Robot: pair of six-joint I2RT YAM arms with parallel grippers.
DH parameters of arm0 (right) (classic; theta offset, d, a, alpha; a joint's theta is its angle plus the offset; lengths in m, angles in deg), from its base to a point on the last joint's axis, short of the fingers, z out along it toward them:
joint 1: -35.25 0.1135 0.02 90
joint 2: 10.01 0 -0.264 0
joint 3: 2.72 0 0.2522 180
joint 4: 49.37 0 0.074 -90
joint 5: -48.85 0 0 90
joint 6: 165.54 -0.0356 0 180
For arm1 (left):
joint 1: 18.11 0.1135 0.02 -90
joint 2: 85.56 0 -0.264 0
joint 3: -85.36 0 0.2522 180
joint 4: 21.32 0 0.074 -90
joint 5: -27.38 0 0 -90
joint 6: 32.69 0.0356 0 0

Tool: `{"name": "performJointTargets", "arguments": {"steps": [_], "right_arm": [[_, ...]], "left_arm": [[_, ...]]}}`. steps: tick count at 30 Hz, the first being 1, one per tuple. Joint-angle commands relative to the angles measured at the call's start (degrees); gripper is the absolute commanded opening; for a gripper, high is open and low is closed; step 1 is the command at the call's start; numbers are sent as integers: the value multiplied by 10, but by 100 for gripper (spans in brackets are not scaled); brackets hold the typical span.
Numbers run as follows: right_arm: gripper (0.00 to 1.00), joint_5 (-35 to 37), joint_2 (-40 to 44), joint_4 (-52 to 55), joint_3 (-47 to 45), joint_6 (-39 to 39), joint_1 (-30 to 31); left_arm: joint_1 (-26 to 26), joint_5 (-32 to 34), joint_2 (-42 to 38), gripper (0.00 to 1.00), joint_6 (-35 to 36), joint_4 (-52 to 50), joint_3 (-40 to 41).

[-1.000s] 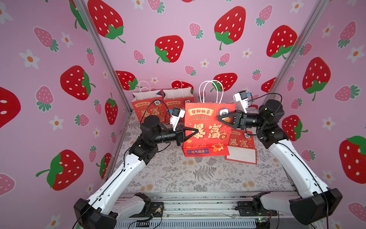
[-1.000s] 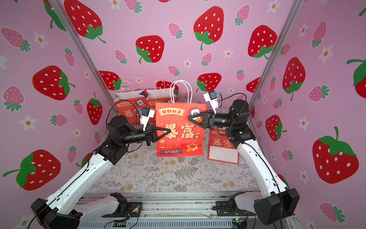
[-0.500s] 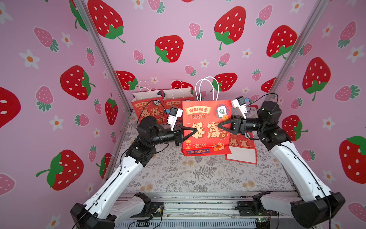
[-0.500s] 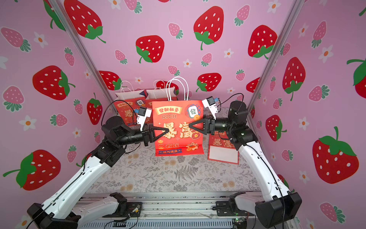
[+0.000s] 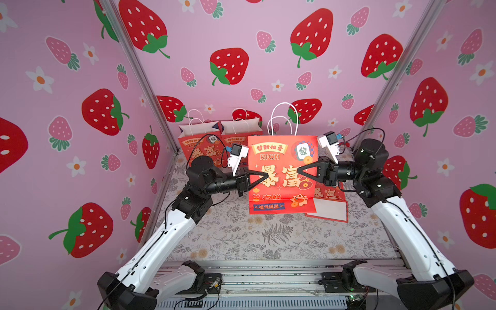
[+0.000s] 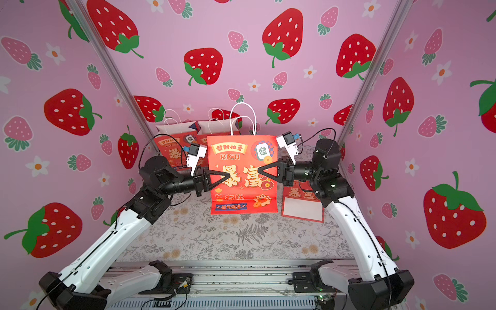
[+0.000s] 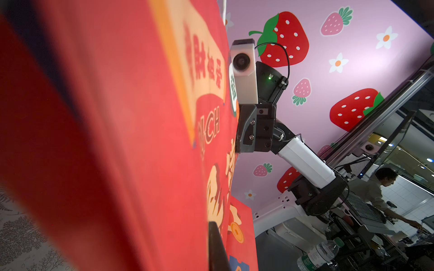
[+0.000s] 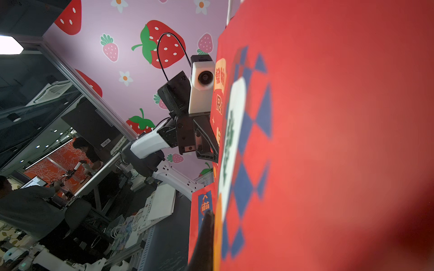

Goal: Put away the paper bag
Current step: Press the paper bag.

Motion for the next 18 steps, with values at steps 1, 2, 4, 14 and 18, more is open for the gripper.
{"name": "performJointTargets", "arguments": {"steps": [1,2,4,14,18], "right_arm": [[0,14,16,-2,-4,2,2],[0,18,18,-2,-4,2,2],[0,24,23,-2,-4,2,1],[10,-7,20,19,-1,10,-3],[36,-7,7,161,38,108,-2]], "left_arm": [[-2,-38,9,19,36,-39,-29],[-2,-48,12,24,55,-63,-33],[-2,-59,18,31,89,-112,-41],[0,-46,27,0,75,-93,-39],[0,-32,18,0,58,-74,-37]]}}
